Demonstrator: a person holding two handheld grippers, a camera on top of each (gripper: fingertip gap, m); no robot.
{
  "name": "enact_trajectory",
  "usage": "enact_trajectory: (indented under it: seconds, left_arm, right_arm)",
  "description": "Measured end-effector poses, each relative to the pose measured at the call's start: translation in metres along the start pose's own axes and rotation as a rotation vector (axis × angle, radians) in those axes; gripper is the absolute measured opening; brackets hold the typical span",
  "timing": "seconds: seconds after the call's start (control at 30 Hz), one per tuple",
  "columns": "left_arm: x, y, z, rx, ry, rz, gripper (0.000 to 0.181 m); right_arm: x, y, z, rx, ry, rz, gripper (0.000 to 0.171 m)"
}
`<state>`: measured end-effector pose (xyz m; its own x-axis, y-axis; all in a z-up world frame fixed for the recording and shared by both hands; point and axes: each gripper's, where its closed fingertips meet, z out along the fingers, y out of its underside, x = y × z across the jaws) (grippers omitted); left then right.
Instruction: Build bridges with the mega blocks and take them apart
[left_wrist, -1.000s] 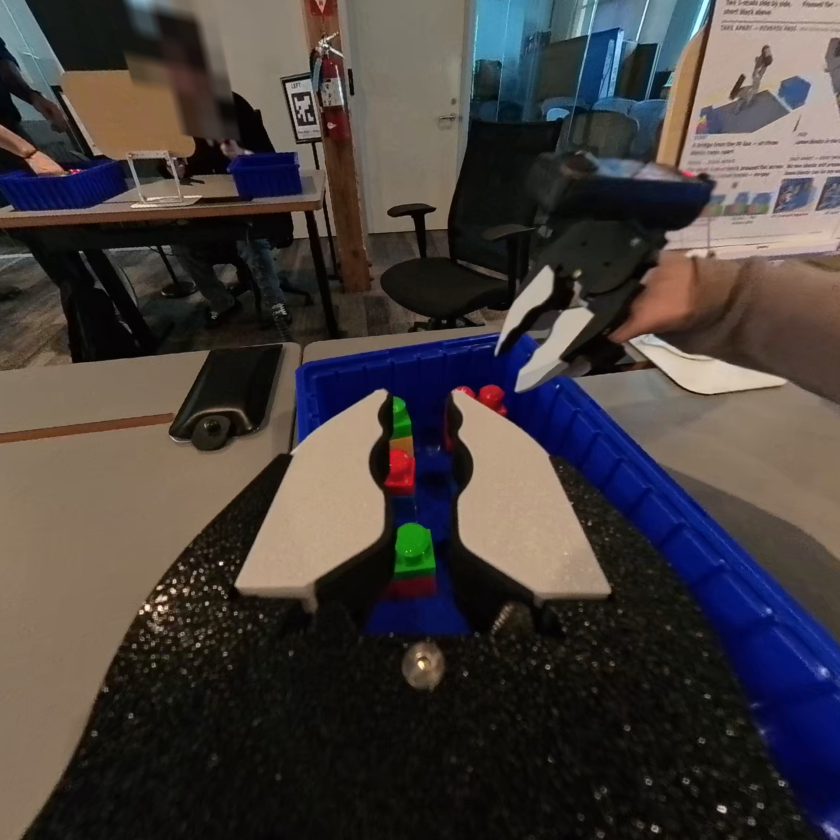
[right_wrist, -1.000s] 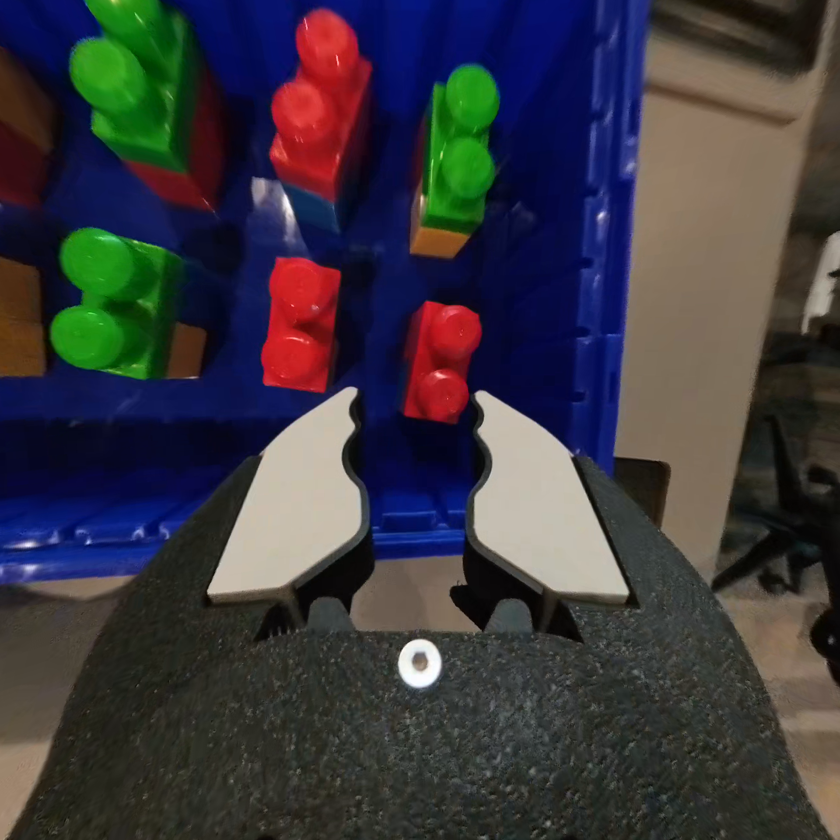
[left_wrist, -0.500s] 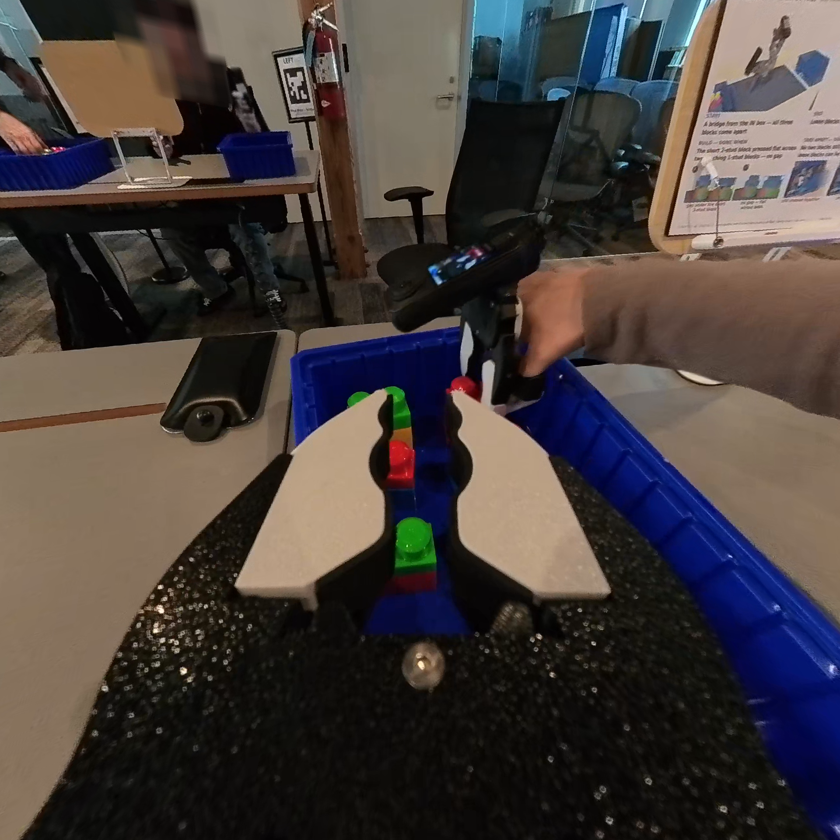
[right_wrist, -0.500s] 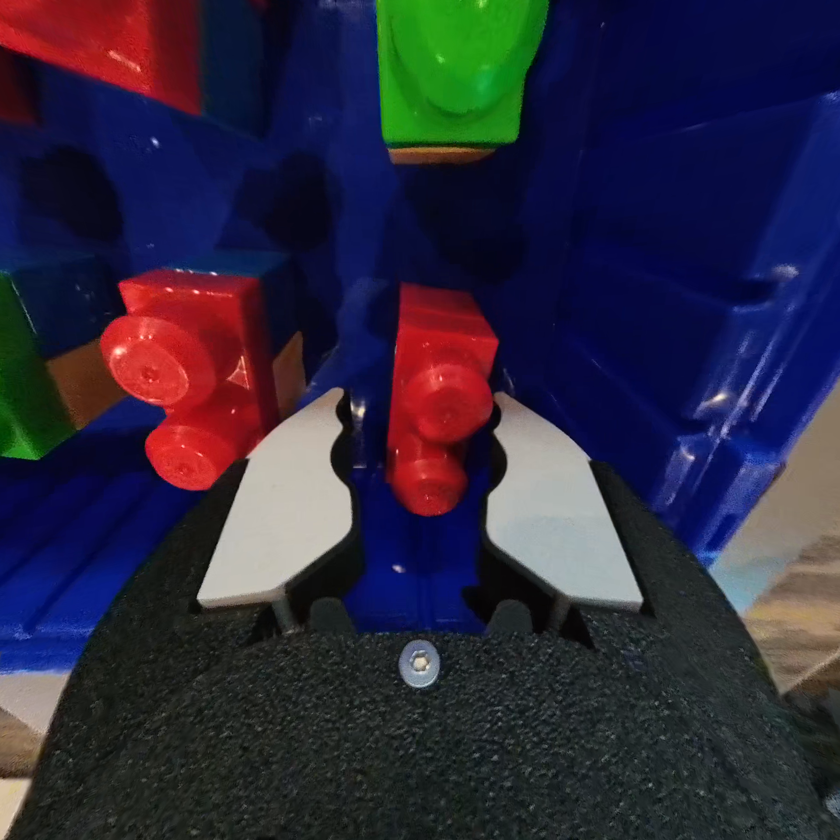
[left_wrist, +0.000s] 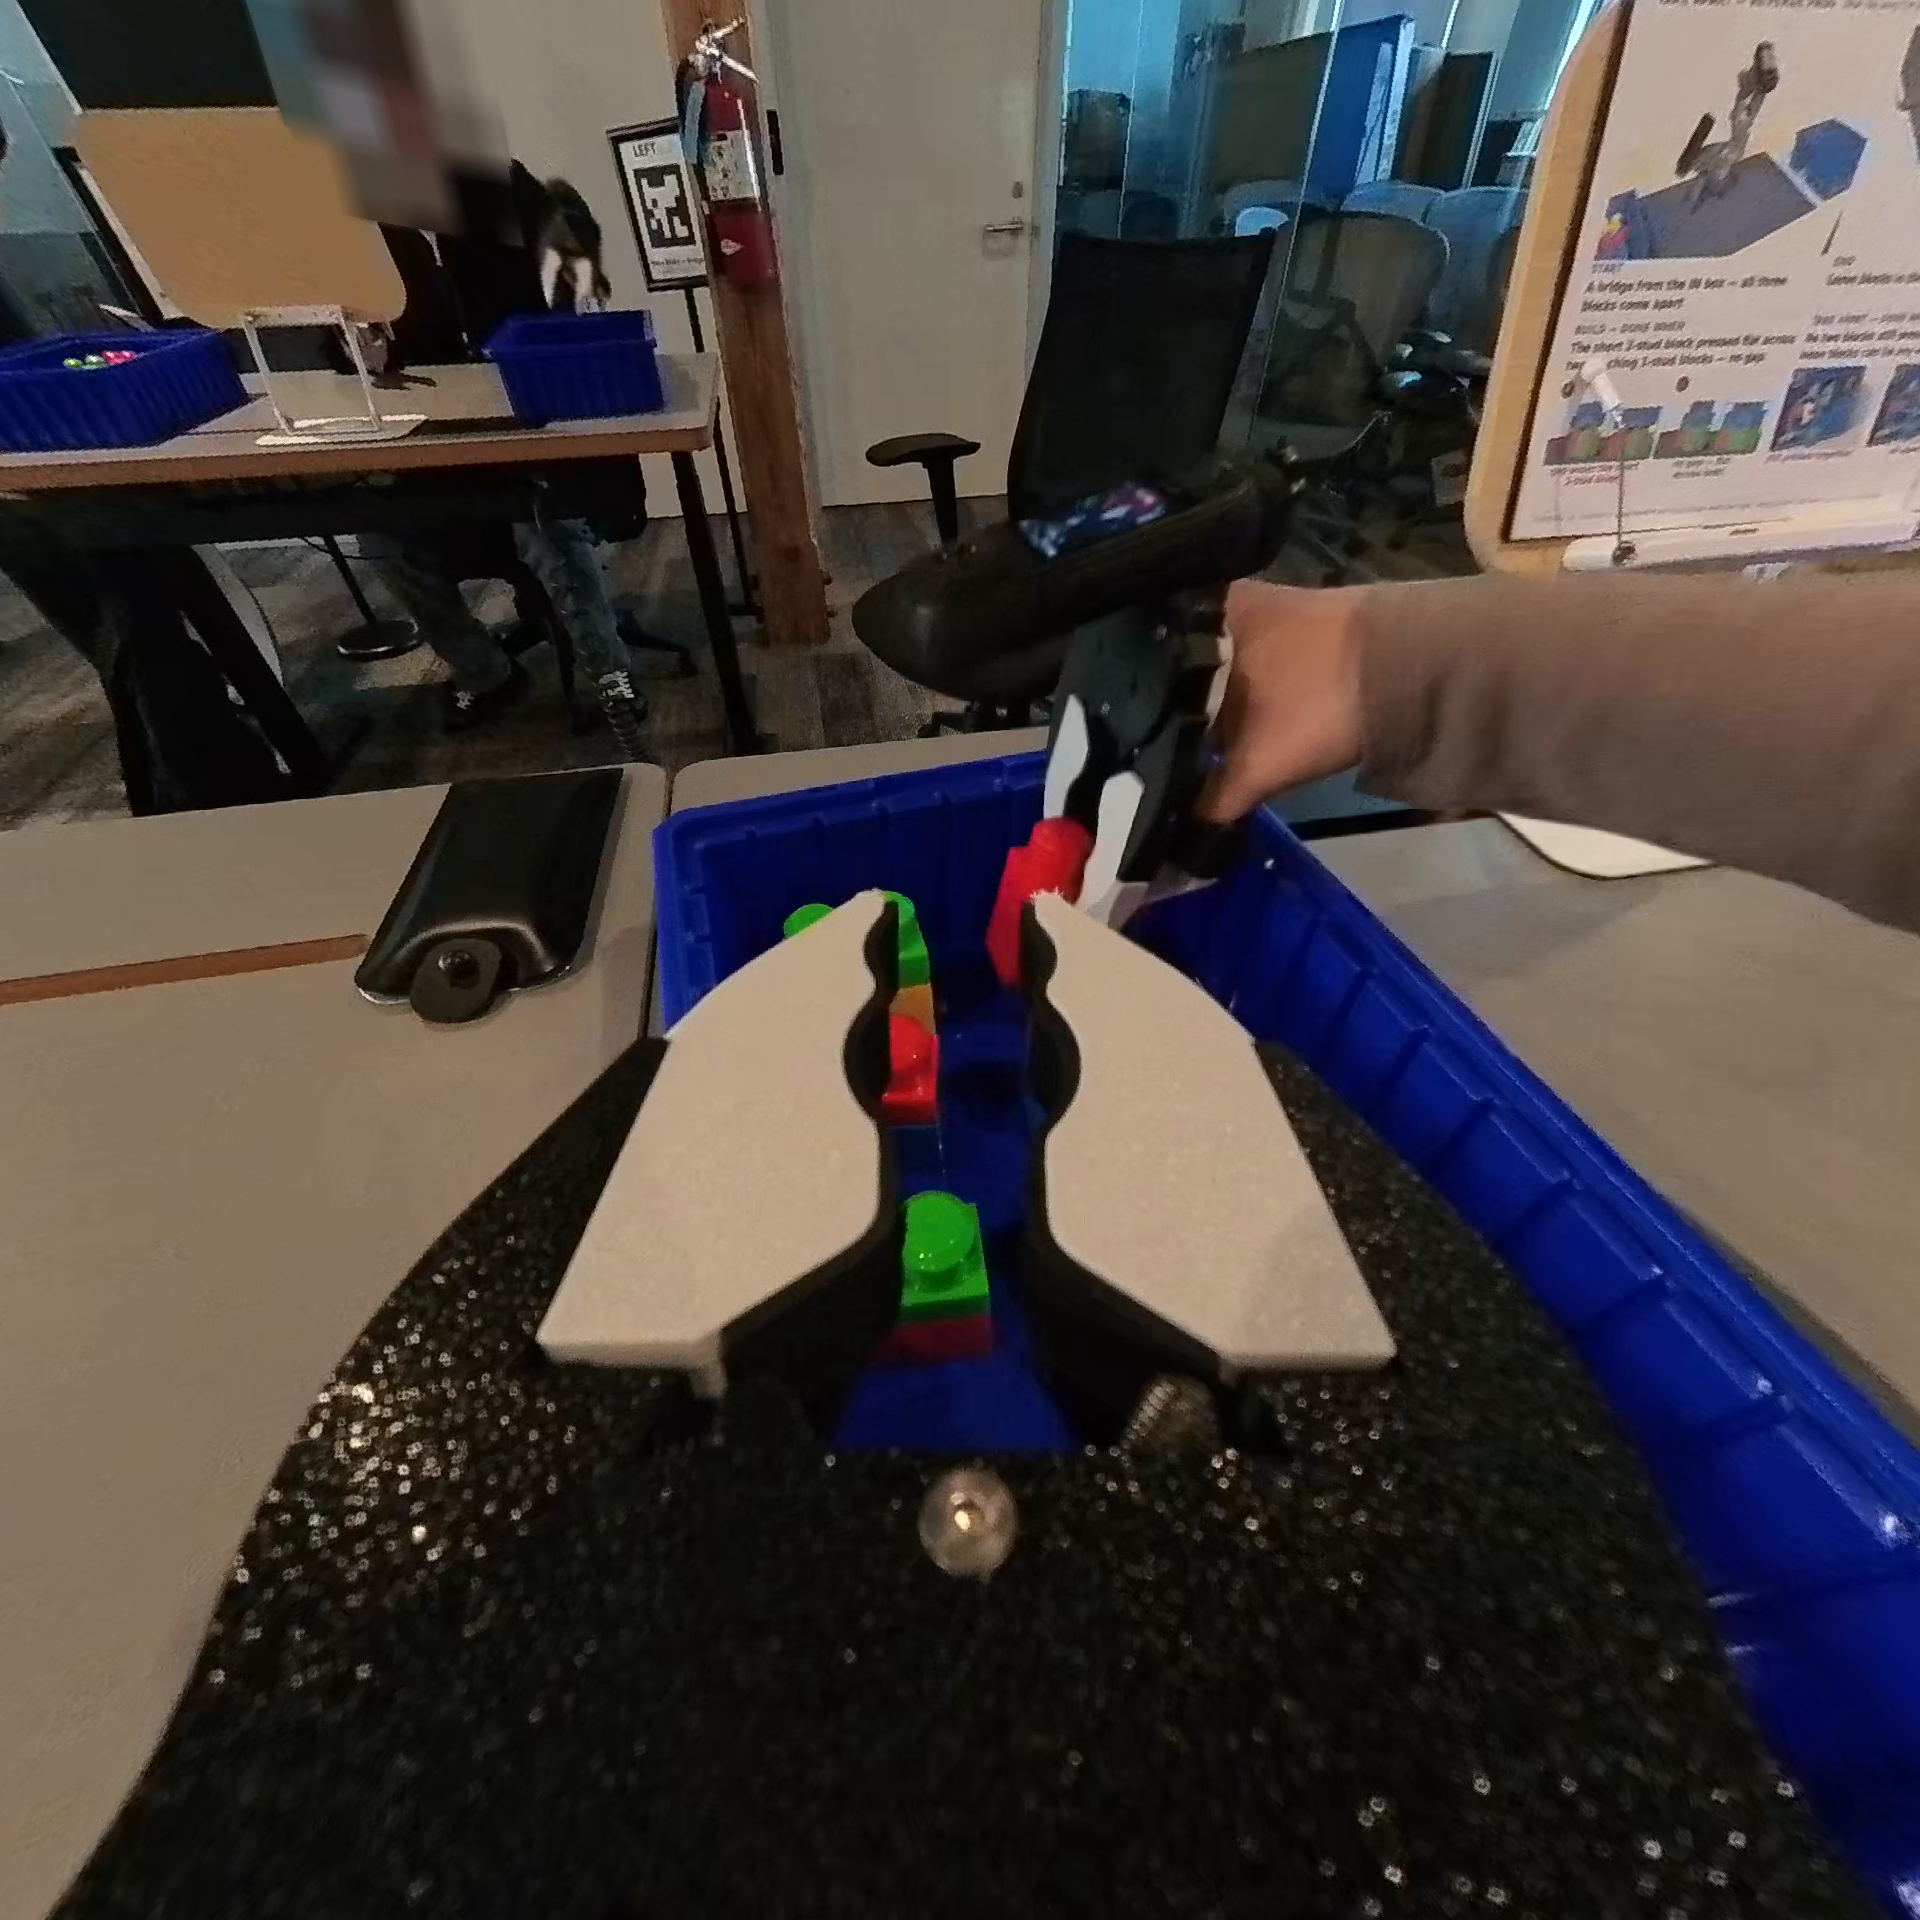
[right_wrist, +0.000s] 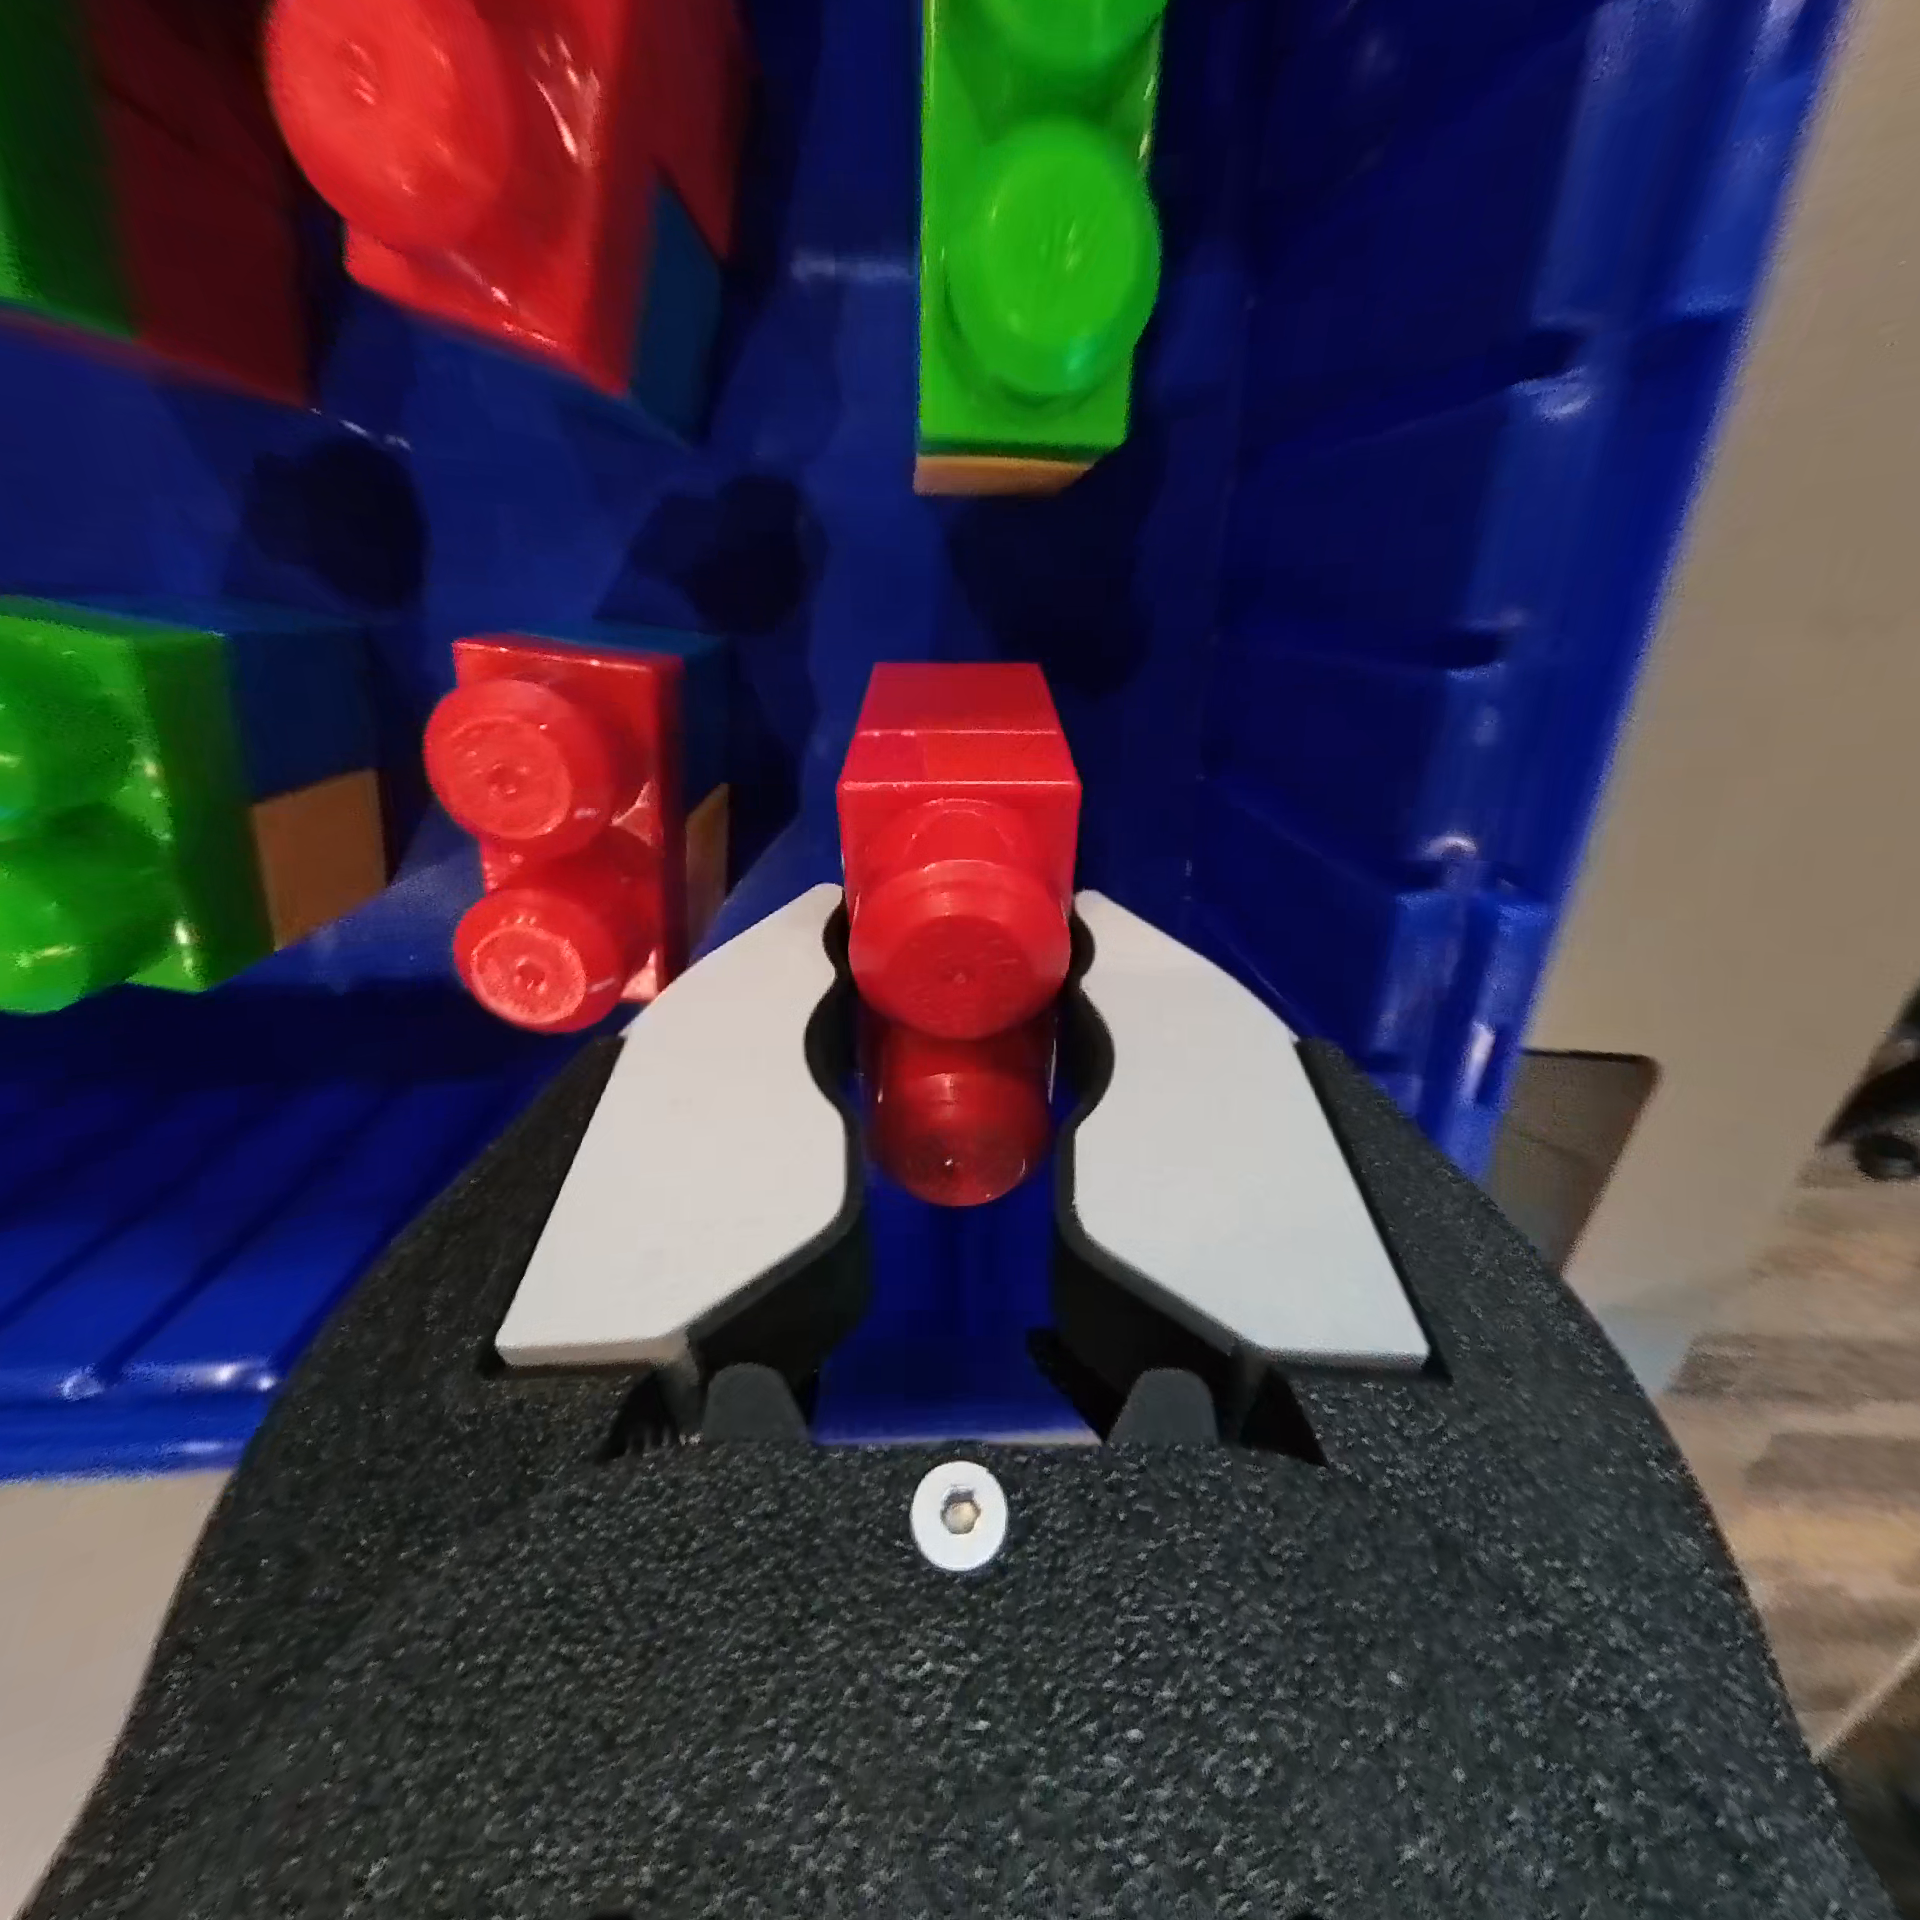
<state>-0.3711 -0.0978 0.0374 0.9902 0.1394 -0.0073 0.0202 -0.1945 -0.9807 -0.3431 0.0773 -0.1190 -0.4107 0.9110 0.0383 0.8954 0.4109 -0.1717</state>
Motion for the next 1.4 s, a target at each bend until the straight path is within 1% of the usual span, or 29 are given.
enact_trajectory:
  seconds: [0.17, 0.57, 0.8, 0.97, 1.07, 1.13, 1.27, 1.4]
  left_arm:
    - [0.003, 0.0, 0.001, -0.005, 0.003, 0.014, 0.022]
    - [0.005, -0.002, 0.001, -0.002, 0.002, 0.026, 0.021]
    - [0.006, -0.002, 0.001, -0.003, 0.002, 0.026, 0.021]
    - [0.01, -0.003, 0.002, -0.005, 0.009, 0.038, 0.021]
    - [0.013, -0.005, 0.002, -0.004, 0.015, 0.049, 0.021]
    - [0.017, -0.006, 0.003, -0.002, 0.021, 0.057, 0.021]
    - [0.025, -0.01, 0.004, -0.004, 0.034, 0.081, 0.021]
    - [0.038, -0.013, 0.005, -0.015, 0.047, 0.125, 0.021]
  right_arm:
    - [0.001, 0.001, -0.013, 0.018, 0.046, -0.028, 0.037]
    - [0.004, -0.004, -0.026, 0.083, 0.086, -0.03, 0.037]
    - [0.002, -0.015, -0.04, 0.169, 0.095, -0.036, 0.037]
    - [-0.003, -0.015, -0.071, 0.315, 0.119, -0.032, 0.037]
    - [-0.011, -0.002, -0.098, 0.428, 0.136, -0.014, 0.037]
    - [-0.021, 0.014, -0.114, 0.499, 0.145, 0.001, 0.037]
    - [-0.043, 0.059, -0.137, 0.604, 0.189, 0.051, 0.037]
    - [-0.078, 0.115, -0.146, 0.687, 0.208, 0.133, 0.037]
